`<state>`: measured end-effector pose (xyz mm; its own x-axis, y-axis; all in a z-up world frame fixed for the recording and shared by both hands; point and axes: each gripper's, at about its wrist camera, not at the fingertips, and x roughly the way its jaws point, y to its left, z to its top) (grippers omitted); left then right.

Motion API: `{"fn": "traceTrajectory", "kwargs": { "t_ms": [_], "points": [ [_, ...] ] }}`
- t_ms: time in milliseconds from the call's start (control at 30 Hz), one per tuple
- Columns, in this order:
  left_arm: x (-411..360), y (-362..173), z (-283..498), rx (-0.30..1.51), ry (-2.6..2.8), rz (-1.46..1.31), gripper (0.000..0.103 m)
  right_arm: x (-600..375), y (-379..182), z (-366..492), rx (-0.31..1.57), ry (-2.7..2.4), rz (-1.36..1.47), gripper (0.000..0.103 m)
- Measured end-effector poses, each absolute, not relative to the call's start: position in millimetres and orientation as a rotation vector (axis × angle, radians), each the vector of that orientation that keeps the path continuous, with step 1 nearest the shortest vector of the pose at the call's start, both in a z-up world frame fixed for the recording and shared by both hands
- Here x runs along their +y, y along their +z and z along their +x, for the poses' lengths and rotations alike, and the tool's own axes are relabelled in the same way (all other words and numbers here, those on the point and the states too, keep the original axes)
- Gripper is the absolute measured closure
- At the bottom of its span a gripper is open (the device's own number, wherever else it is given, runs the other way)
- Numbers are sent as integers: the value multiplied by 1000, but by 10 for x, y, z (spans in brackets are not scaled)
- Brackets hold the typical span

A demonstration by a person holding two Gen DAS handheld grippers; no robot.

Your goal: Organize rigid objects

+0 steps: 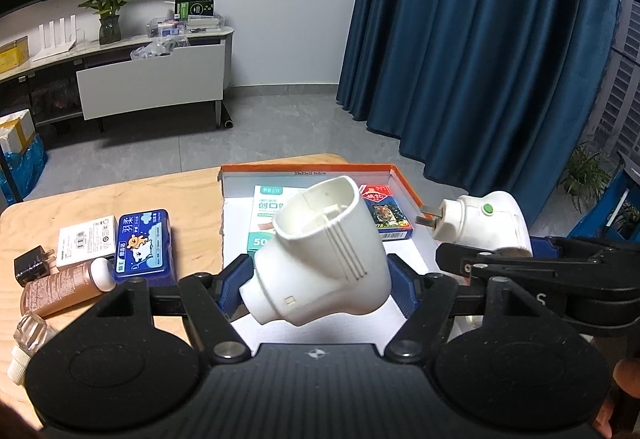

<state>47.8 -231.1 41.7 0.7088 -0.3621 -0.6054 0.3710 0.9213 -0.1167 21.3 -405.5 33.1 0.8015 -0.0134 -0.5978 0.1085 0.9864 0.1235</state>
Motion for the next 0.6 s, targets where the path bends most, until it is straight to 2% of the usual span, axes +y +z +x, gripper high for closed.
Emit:
{"fn": "traceTrajectory", "kwargs": {
  "t_ms": [600],
  "points": [
    [-2355, 318, 563, 695, -407, 17, 31, -4072, 204, 465, 675, -70, 139, 31]
  ]
}}
